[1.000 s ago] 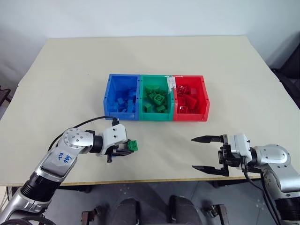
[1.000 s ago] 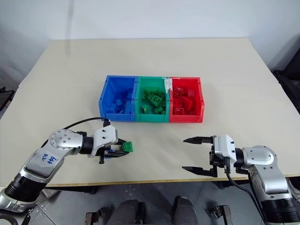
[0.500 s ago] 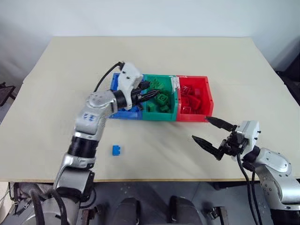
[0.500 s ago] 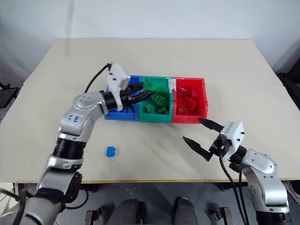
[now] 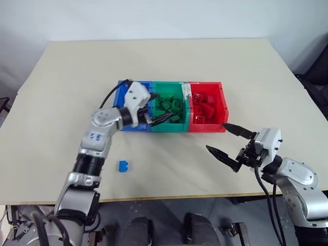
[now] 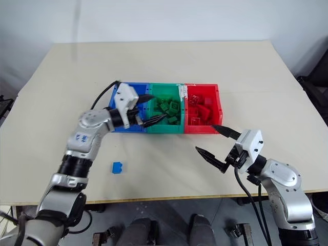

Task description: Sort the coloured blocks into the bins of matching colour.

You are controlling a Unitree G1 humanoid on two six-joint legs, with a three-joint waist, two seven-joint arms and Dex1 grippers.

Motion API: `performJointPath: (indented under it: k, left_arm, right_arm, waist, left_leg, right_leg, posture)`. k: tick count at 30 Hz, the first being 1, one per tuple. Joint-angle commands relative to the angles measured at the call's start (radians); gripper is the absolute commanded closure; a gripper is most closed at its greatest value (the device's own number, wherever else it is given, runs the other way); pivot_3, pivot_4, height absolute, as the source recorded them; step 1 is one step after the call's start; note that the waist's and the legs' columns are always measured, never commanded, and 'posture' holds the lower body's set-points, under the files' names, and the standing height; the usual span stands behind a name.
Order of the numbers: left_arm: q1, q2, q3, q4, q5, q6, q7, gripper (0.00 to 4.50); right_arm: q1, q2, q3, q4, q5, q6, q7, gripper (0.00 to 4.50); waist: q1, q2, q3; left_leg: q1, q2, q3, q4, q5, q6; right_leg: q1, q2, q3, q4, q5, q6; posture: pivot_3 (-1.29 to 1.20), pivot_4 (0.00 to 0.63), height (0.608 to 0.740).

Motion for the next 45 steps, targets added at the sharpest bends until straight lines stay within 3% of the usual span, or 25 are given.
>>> performJointPath:
  k: [1,7,10,15,22,26,34,37,45]
  left_arm:
    - [0.230,0.140,0.165,-0.142,-0.112,-0.137,-0.189,0.03]
    - [0.557,0.300,0.434,-0.203,-0.183,-0.179,-0.250,0.03]
    - [0.687,0.310,0.548,-0.186,-0.199,-0.200,-0.241,0.03]
    - [0.809,0.287,0.603,-0.230,-0.213,-0.214,-0.232,0.03]
    - [0.856,0.340,0.451,-0.363,-0.185,-0.170,-0.304,0.03]
    - [0.744,0.384,0.280,-0.425,-0.101,-0.077,-0.247,0.03]
    - [0.538,0.347,0.034,-0.287,0.044,-0.042,-0.194,0.03]
    - [0.510,0.353,0.011,-0.252,0.047,-0.041,-0.213,0.65]
    - [0.500,0.348,0.032,-0.239,-0.007,-0.041,-0.254,3.03]
  right_arm:
    - [-0.065,-0.037,0.033,0.057,0.019,-0.035,0.133,0.00]
    - [-0.156,-0.097,0.089,0.217,0.014,-0.060,0.353,0.00]
    - [-0.187,-0.093,0.105,0.278,0.010,-0.085,0.412,0.00]
    - [-0.214,-0.077,0.135,0.354,-0.018,-0.129,0.473,0.00]
    - [-0.225,-0.075,0.140,0.374,-0.018,-0.133,0.503,0.00]
    - [-0.212,-0.085,0.131,0.371,-0.019,-0.130,0.504,0.00]
    - [-0.149,-0.106,0.117,0.290,-0.013,-0.100,0.477,0.00]
    - [-0.115,-0.121,0.105,0.252,-0.006,-0.080,0.463,0.00]
    - [-0.068,-0.107,0.087,0.216,-0.011,-0.086,0.408,0.00]
  waist:
    - [-0.008,0.000,0.000]
    - [0.012,0.000,0.001]
    - [0.016,0.000,0.001]
    - [0.020,0.000,0.001]
    - [0.020,0.000,0.001]
    - [0.022,0.000,0.001]
    - [0.015,0.001,0.001]
    - [0.015,0.002,0.000]
    - [0.016,0.002,0.000]
  left_leg:
    - [0.000,0.000,0.000,0.000,0.000,0.000]
    - [0.000,0.006,-0.002,0.002,-0.002,0.001]
    - [0.001,0.006,-0.001,0.003,-0.005,0.003]
    - [0.001,0.007,0.000,0.003,-0.006,0.002]
    - [0.001,0.008,0.001,0.003,-0.007,0.001]
    - [0.001,0.008,0.001,0.003,-0.007,0.001]
    - [0.001,0.008,0.004,0.002,-0.007,0.001]
    - [0.001,0.008,0.005,0.002,-0.007,0.001]
    - [0.002,0.009,0.005,0.003,-0.007,0.001]
  right_leg:
    - [0.000,0.000,0.000,0.000,0.000,0.000]
    - [0.002,-0.001,-0.001,-0.001,0.000,-0.001]
    - [0.003,-0.002,0.000,-0.002,0.000,0.000]
    - [0.002,-0.001,-0.001,-0.002,0.000,0.000]
    - [0.001,-0.001,-0.001,-0.002,0.000,-0.001]
    - [0.001,-0.001,-0.001,-0.002,0.000,-0.001]
    - [0.000,0.001,-0.001,-0.001,0.000,-0.001]
    - [0.000,0.001,-0.001,-0.002,0.000,-0.001]
    - [0.001,0.001,-0.001,-0.001,0.000,-0.001]
  posture:
    - [0.00,0.150,0.740]
    - [0.00,0.150,0.740]
    - [0.00,0.150,0.740]
    - [0.00,0.150,0.740]
    - [0.00,0.150,0.740]
    - [0.00,0.150,0.740]
    - [0.00,0.150,0.740]
    - [0.00,0.150,0.740]
    - [0.00,0.150,0.740]
